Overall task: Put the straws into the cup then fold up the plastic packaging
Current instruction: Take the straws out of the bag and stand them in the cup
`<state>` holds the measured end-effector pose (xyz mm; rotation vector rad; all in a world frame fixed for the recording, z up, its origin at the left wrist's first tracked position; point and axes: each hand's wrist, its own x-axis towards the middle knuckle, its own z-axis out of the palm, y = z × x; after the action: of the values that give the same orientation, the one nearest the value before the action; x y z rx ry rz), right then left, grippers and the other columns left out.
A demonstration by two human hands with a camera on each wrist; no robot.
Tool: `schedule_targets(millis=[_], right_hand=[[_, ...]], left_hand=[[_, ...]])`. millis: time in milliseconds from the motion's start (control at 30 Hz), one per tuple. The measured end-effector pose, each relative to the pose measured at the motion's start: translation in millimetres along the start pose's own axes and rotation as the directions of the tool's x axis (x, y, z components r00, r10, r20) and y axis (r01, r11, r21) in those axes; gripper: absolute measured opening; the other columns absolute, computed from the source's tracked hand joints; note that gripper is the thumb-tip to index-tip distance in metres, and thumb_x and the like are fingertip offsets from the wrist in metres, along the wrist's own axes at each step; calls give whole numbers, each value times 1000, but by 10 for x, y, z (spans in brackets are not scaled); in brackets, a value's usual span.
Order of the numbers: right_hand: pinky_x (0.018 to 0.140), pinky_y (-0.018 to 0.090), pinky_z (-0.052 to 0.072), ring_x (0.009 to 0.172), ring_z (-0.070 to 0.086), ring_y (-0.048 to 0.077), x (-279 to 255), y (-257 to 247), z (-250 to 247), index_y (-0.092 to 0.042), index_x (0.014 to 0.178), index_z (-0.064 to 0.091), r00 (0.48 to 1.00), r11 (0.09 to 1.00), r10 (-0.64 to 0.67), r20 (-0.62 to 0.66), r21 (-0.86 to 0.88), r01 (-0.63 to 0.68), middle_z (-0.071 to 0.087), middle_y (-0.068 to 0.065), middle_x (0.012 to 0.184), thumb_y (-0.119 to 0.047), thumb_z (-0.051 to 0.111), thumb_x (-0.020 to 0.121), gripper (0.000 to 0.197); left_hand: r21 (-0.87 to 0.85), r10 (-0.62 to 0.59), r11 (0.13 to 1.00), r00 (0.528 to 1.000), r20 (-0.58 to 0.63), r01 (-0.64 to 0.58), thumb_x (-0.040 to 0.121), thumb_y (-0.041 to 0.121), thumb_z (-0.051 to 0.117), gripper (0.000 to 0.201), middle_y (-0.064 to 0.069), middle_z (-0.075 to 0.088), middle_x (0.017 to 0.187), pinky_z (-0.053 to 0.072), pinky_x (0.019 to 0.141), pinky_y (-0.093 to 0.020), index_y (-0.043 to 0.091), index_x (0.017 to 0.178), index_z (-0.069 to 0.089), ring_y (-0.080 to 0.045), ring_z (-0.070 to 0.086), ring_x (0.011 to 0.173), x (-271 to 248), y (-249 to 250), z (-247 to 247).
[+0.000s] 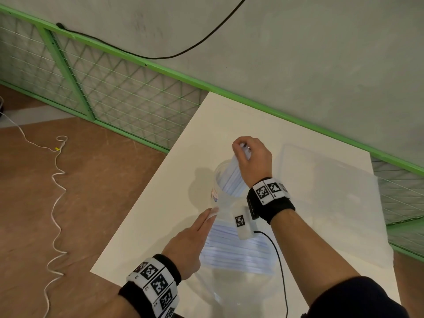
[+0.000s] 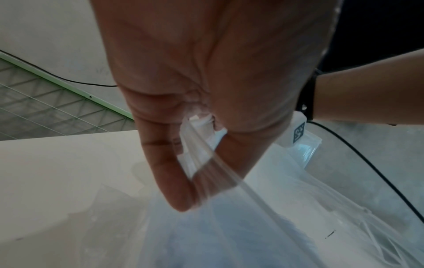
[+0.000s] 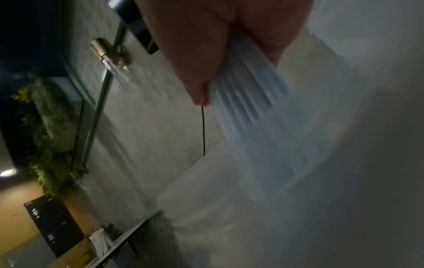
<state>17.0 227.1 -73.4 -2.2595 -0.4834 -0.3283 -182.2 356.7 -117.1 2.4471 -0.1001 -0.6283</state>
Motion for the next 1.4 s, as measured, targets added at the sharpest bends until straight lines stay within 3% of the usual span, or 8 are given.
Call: schedule_targets(millis=[100, 267, 500, 667, 833, 1067, 1233, 1400], right_hand=[[84, 39, 45, 97, 59, 31, 19, 26, 15, -8, 102, 71, 975, 984, 76, 210, -176, -39, 68, 11, 102, -27, 52, 98, 28], [89, 37, 46, 108, 53, 25, -76, 26, 12, -23, 125, 60, 975, 951, -132, 181, -253, 176, 57, 0, 130, -46, 51, 95, 39], [68, 40, 51, 81, 60, 28, -117, 113, 93, -14, 89, 70, 956, 891, -228, 187, -356, 282, 68, 4, 89, -37, 58, 93, 26], [65, 39, 49, 77, 55, 30, -37, -50, 1, -9, 86, 62, 995, 967, -69, 69, -240, 84, 59, 8, 84, -18, 55, 88, 12], [76, 40, 49, 86, 55, 27, 22, -118, -40, -14, 89, 61, 955, 905, 201, 217, -414, -96, 57, 1, 93, -23, 50, 88, 14], [72, 35, 45, 88, 56, 29, 84, -56, -41, -11, 107, 58, 937, 923, 199, 289, -377, -80, 63, 7, 100, -21, 41, 100, 21], [80, 35, 39, 103, 55, 34, 129, -62, -83, -10, 95, 65, 901, 883, 229, 370, -469, -32, 60, 10, 104, -38, 38, 102, 40], [89, 37, 29, 120, 42, 24, -49, -382, -319, -28, 120, 62, 984, 917, -93, 154, -373, 145, 52, -2, 131, -38, 47, 98, 29]], left_hand=[[-1, 0, 1000, 1000, 4, 0, 74, -16, 41, 109, 31, -23, 154, 51, 64, -28, 36, 152, -13, -18, 57, 73, 7, -3, 5], [-3, 7, 1000, 1000, 4, -7, 74, -16, 41, 108, 33, -25, 152, 54, 73, -30, 37, 151, -14, -18, 60, 81, -4, 0, 17], [-5, 5, 1000, 1000, -10, -5, 74, -16, 43, 109, 32, -24, 153, 53, 71, -29, 36, 152, -13, -19, 60, 81, -2, 13, 18], [24, -6, 1000, 1000, -4, 6, 74, -15, 41, 106, 29, -25, 154, 43, 58, -22, 34, 153, -12, -17, 53, 70, -4, 37, 10], [47, -14, 999, 1000, 13, 14, 75, -15, 40, 106, 29, -27, 153, 27, 48, -15, 33, 152, -14, -10, 39, 55, -14, 51, 19], [35, -16, 999, 1000, 6, 16, 75, -15, 41, 107, 32, -26, 152, 36, 59, -20, 35, 152, -13, -14, 44, 64, -46, 65, 21], [34, -11, 999, 1000, 10, 10, 75, -16, 41, 107, 38, -29, 146, 35, 53, -19, 36, 152, -11, -11, 39, 51, -60, 65, 24], [32, -11, 999, 1000, -6, 11, 73, -15, 42, 108, 38, -30, 145, 47, 61, -25, 36, 152, -11, -17, 55, 69, -91, 73, 23]])
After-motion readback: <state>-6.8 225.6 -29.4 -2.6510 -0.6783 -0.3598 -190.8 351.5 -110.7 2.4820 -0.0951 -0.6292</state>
